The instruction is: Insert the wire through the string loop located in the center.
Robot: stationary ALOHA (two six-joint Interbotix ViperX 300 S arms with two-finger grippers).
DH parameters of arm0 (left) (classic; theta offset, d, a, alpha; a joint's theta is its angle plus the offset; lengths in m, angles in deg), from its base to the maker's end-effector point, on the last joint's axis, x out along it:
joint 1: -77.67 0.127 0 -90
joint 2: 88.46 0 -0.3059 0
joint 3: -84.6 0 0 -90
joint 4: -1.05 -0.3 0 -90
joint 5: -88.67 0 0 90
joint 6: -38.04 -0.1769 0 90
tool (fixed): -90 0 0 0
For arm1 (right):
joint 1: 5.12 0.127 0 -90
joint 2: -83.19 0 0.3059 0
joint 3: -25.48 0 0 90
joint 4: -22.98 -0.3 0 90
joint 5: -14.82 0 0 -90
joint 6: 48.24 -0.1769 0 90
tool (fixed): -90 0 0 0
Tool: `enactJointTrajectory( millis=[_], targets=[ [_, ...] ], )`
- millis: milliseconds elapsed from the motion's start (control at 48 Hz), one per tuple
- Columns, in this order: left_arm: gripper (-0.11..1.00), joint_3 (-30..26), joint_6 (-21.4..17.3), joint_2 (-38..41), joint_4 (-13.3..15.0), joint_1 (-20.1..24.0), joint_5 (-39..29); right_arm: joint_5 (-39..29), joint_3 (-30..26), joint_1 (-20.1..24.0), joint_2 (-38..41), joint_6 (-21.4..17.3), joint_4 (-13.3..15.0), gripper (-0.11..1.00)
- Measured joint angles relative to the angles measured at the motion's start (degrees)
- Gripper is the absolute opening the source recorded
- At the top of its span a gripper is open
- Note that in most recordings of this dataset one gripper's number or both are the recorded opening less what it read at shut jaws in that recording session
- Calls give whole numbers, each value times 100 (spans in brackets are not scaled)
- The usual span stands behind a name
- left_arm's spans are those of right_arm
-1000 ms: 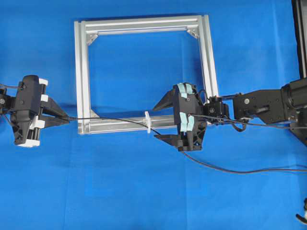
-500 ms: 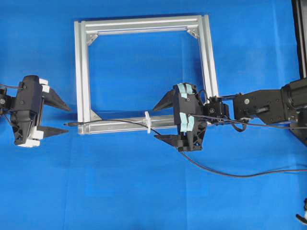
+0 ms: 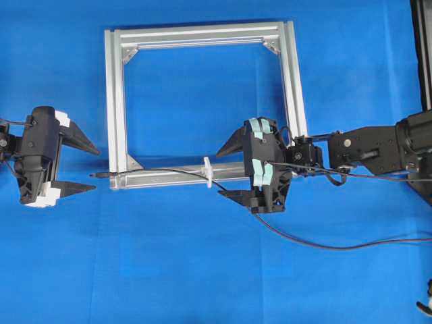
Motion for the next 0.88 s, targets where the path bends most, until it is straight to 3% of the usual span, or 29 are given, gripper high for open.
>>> enactJointTrajectory(
  millis=[271, 875],
  targets=[
    [91, -35, 0, -299, 0, 0, -185, -299, 0, 18, -369, 9, 9, 93],
    [90, 9, 0, -1863, 0, 0, -940, -923, 9, 26, -1266, 26, 9, 93]
  ],
)
